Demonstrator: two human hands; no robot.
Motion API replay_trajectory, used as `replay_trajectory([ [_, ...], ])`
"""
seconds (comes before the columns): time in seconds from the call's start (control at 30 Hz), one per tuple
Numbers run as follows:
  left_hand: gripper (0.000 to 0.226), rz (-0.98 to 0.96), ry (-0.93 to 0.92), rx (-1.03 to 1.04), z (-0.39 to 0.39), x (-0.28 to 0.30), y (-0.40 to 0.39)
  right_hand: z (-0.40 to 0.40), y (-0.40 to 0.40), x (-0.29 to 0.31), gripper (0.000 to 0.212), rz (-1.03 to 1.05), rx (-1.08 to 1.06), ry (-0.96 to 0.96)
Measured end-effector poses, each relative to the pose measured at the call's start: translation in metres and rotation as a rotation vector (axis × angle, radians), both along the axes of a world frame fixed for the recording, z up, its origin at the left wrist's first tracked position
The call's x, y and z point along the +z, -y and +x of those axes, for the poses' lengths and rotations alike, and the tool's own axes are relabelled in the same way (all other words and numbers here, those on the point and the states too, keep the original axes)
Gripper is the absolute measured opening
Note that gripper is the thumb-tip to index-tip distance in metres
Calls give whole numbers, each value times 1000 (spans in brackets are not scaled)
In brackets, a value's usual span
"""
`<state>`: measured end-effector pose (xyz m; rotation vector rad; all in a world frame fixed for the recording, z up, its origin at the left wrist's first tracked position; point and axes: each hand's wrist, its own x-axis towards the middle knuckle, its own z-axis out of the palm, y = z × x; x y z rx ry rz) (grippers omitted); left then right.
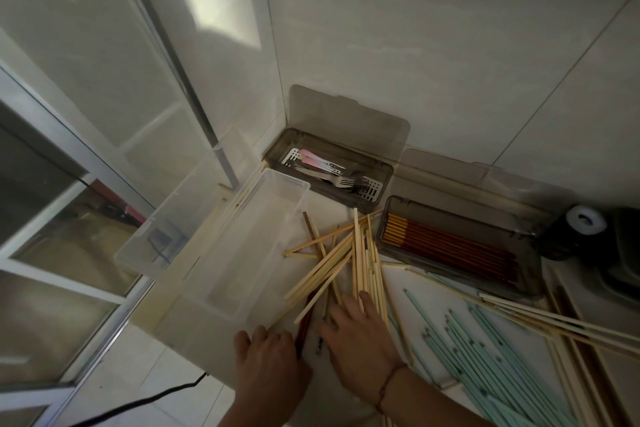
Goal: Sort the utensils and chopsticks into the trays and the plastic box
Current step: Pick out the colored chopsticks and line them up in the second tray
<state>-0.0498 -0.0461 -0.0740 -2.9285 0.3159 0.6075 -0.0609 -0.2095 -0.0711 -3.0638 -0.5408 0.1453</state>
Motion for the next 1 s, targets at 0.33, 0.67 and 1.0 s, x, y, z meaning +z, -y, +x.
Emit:
replay_trajectory([
  [0.33,38,14,-10,-80,-4,12,-7,-9,-7,8,20,126,-21,-12],
  [0.67,35,-385,78,-204,-7,62,-10,-11,-7,35,35,1032,-496,-823],
  [1.0,27,-981,18,-158,22,68,33,-20,49,80,25,1616,-770,-273],
])
